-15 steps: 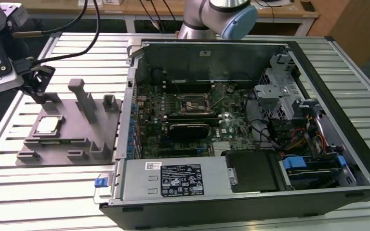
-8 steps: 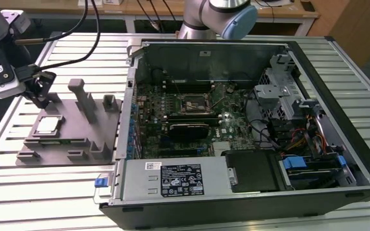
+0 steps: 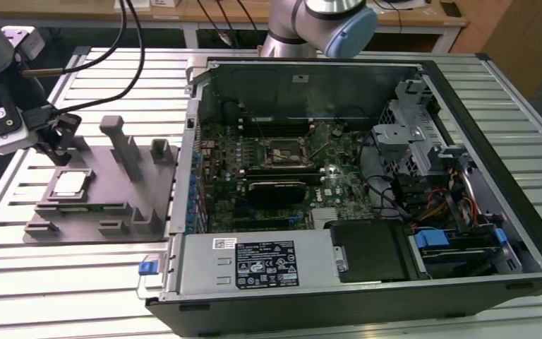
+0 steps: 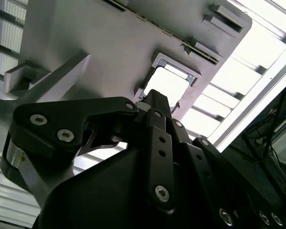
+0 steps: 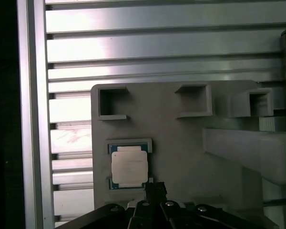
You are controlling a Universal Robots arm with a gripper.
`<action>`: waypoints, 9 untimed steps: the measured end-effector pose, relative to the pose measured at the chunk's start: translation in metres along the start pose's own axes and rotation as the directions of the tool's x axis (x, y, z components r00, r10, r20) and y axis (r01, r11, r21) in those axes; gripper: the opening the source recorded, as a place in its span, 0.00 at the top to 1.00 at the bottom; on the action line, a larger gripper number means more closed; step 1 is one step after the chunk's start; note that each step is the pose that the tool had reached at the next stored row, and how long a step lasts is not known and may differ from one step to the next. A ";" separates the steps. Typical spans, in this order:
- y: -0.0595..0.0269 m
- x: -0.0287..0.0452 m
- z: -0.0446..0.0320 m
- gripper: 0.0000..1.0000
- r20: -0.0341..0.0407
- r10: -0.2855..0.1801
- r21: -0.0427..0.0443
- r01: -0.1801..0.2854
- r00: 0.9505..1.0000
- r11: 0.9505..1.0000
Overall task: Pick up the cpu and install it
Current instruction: 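Pick up the cpu and move it towards the insertion slot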
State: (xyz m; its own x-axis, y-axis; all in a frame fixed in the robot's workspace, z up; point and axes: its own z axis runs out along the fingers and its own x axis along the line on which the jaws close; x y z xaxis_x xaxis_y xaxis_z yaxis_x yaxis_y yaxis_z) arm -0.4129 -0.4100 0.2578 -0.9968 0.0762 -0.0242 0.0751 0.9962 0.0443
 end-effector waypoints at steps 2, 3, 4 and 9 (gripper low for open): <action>-0.0009 0.0018 0.0035 0.89 0.000 0.000 0.000 0.000 1.000 1.000; -0.0014 0.0027 0.0053 0.89 0.000 0.000 0.000 0.000 1.000 1.000; -0.0018 0.0037 0.0071 0.89 0.000 0.000 0.000 0.000 1.000 1.000; -0.0028 0.0090 0.0160 0.89 0.000 -0.001 0.000 0.001 1.000 1.000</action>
State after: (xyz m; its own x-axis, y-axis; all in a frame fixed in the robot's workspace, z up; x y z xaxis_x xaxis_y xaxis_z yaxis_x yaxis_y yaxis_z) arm -0.4216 -0.4115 0.2415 -0.9969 0.0750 -0.0241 0.0739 0.9963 0.0444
